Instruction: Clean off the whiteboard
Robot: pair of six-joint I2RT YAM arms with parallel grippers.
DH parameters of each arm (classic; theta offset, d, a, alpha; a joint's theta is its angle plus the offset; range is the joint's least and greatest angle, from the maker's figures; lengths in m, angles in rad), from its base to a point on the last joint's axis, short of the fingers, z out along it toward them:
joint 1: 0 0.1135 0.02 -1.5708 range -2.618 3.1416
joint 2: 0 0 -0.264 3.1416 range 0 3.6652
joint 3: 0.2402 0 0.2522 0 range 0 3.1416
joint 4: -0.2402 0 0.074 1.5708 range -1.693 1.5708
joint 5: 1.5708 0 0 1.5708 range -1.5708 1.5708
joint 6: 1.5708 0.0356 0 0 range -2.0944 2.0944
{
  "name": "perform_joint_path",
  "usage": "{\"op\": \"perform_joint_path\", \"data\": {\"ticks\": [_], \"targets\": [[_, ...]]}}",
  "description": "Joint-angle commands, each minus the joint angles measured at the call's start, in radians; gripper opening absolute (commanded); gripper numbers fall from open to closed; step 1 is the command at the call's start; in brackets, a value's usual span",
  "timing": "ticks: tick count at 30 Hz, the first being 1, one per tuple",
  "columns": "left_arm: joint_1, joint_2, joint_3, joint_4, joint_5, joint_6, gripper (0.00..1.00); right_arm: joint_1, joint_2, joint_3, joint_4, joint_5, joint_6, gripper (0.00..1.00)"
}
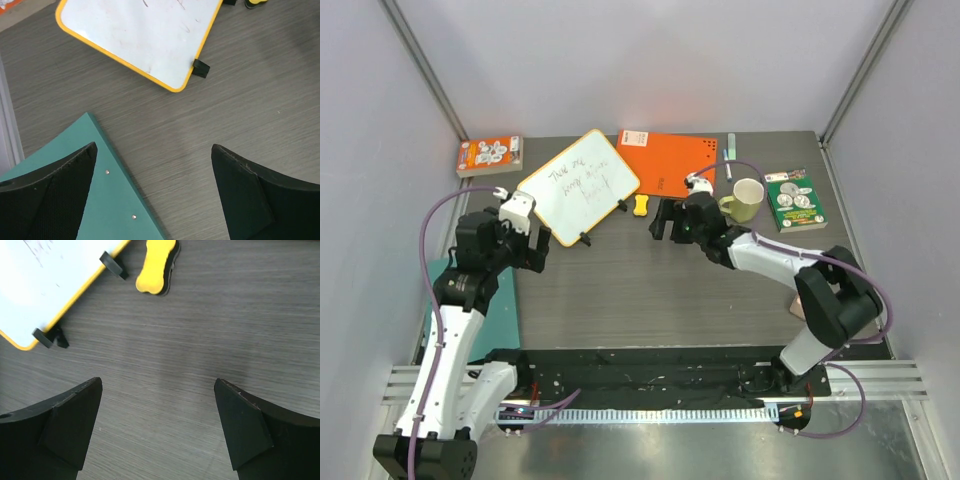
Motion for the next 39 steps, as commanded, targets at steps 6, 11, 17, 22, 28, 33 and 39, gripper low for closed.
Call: {"op": "perform_joint_path", "data": {"ticks": [6,11,17,22,28,33,39], "targets": [[0.001,0.049,0.003,-0.078,0.118,0.013,1.0,0.032,0.266,0.385,-0.251,0.219,-0.027,0.98],[0.001,0.084,0.014,-0.08,0.108,0.005,1.0,0.032,0.494,0.686,-0.395,0.249,-0.052,0.84],[0.001,0.067,0.005,-0.072,0.085,0.007,1.0,0.022,0.67,0.942,-0.536,0.253,-0.052,0.73],[0.001,0.047,0.002,-0.071,0.077,0.008,1.0,0.016,0.721,1.006,-0.547,0.247,-0.006,0.67],[0.001,0.052,0.003,-0.072,0.071,0.007,1.0,0.016,0.756,1.033,-0.561,0.252,0.023,0.59],[0.001,0.05,0.006,-0.075,0.069,0.008,1.0,0.015,0.762,1.039,-0.558,0.236,0.031,0.59],[0.001,0.055,0.002,-0.075,0.062,0.007,1.0,0.016,0.75,1.011,-0.52,0.206,0.042,0.61]]}}
